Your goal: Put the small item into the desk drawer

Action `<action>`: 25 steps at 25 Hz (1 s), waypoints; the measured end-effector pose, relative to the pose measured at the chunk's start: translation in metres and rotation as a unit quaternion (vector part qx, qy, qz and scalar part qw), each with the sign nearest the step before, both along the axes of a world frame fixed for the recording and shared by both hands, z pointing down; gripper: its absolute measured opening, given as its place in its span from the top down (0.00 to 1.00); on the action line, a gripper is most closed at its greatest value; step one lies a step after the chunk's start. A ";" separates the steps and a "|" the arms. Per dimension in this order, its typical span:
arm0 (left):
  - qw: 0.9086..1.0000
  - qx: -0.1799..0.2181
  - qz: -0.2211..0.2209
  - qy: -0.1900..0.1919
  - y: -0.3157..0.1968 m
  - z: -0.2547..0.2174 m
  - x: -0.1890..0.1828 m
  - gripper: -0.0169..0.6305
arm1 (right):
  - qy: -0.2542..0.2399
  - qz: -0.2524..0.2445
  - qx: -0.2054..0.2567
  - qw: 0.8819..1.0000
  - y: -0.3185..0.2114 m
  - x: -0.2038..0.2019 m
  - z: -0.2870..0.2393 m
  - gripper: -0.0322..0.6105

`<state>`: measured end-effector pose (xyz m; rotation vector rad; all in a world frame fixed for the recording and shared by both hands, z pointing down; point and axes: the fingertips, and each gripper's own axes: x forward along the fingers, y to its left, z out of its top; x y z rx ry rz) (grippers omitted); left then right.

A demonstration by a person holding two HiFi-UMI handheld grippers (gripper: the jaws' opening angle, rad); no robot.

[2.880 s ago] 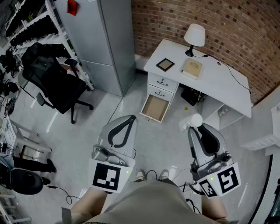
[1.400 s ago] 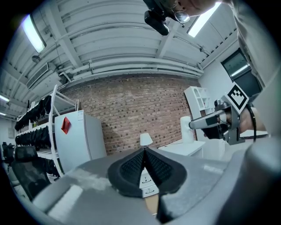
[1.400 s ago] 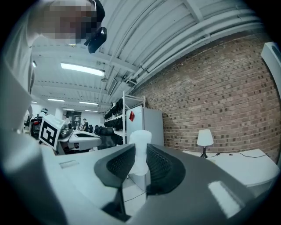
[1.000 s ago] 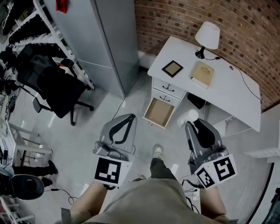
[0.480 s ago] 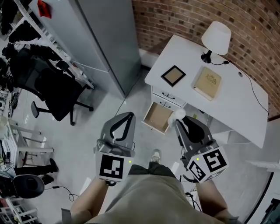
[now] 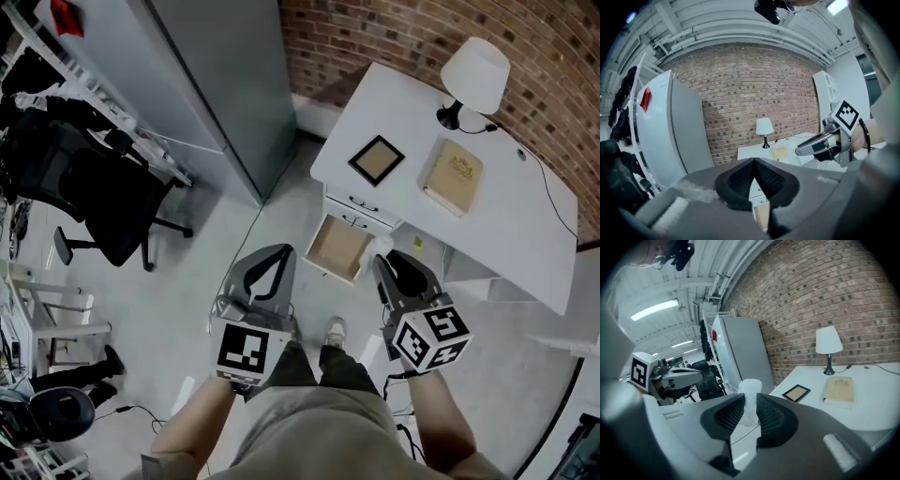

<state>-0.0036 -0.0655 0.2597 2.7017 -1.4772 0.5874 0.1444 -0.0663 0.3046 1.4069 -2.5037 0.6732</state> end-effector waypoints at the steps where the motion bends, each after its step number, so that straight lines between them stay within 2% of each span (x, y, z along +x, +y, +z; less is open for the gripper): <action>1: 1.000 -0.005 0.004 0.002 -0.006 0.006 -0.002 0.97 | -0.003 0.008 -0.013 1.000 -0.005 -0.002 0.014 0.82; 4: 1.000 -0.017 0.008 -0.001 -0.027 0.030 -0.009 0.97 | -0.008 0.025 -0.057 0.998 -0.019 -0.007 0.061 0.82; 8: 0.999 -0.039 -0.009 0.003 -0.057 0.080 -0.024 0.97 | 0.004 0.040 -0.102 0.994 -0.039 -0.011 0.126 0.82; 18: 0.995 -0.095 -0.019 0.014 -0.116 0.233 -0.039 0.97 | 0.043 0.050 -0.161 0.985 -0.095 -0.015 0.291 0.81; 25: 0.992 -0.121 0.001 0.023 -0.134 0.349 -0.030 0.97 | 0.076 0.029 -0.201 0.976 -0.107 -0.010 0.426 0.81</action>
